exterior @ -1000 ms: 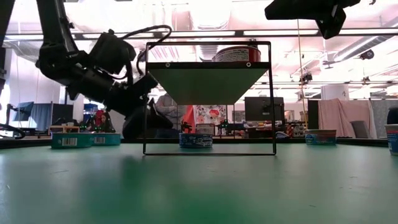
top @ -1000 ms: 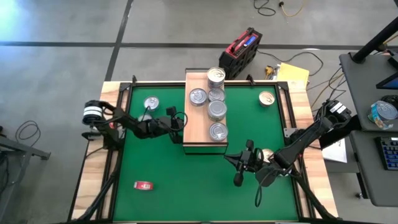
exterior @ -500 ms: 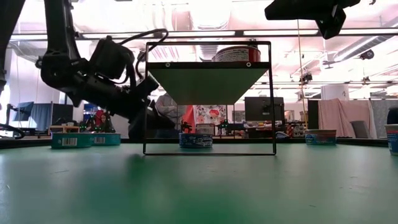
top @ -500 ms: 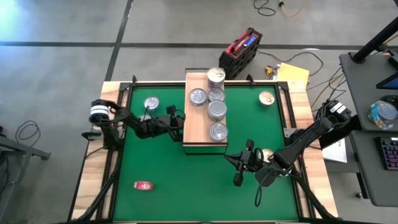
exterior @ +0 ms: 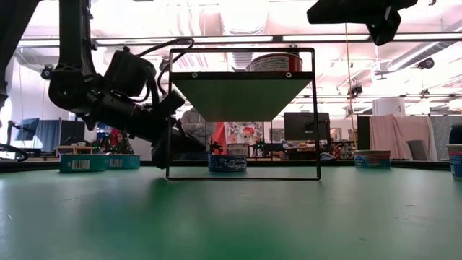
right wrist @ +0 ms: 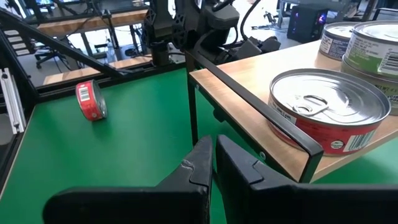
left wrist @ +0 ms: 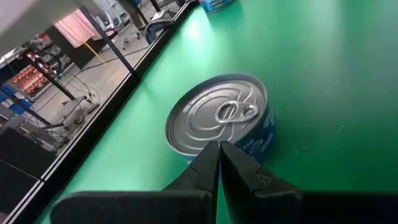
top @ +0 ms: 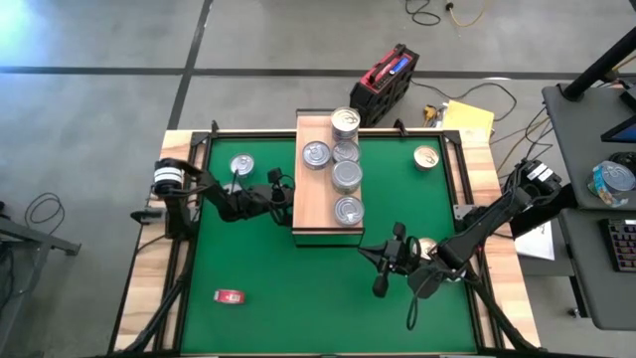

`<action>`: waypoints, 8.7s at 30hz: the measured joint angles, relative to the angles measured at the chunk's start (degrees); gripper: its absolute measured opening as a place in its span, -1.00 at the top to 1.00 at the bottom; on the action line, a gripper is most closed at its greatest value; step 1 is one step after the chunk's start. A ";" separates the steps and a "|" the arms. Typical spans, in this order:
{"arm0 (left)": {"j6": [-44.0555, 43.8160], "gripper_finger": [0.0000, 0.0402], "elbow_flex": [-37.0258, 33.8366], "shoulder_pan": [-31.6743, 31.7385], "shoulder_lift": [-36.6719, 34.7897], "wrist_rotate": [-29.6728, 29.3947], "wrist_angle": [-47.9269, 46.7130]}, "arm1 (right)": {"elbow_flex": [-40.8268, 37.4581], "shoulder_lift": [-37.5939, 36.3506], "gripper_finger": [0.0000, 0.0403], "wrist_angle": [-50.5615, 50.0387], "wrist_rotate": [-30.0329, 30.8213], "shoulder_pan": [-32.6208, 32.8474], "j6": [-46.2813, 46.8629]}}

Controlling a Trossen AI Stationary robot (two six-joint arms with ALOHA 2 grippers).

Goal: Stack canned seafood by type on shelf
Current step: Stack the blue tuna can on top of the blue tuna can on the shelf

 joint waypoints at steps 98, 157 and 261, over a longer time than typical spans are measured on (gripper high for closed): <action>-1.38 1.00 -0.47 5.43 -1.70 8.89 -3.20 | 0.00 0.00 0.94 0.39 3.02 -0.41 0.42; -5.41 1.00 -1.93 5.88 -9.65 -1.34 -18.76 | 0.00 0.00 0.94 -0.02 2.71 -0.41 0.44; -7.82 1.00 7.43 -0.48 -25.86 -7.71 -49.38 | 14.95 6.91 0.94 -11.02 2.44 -2.26 -4.98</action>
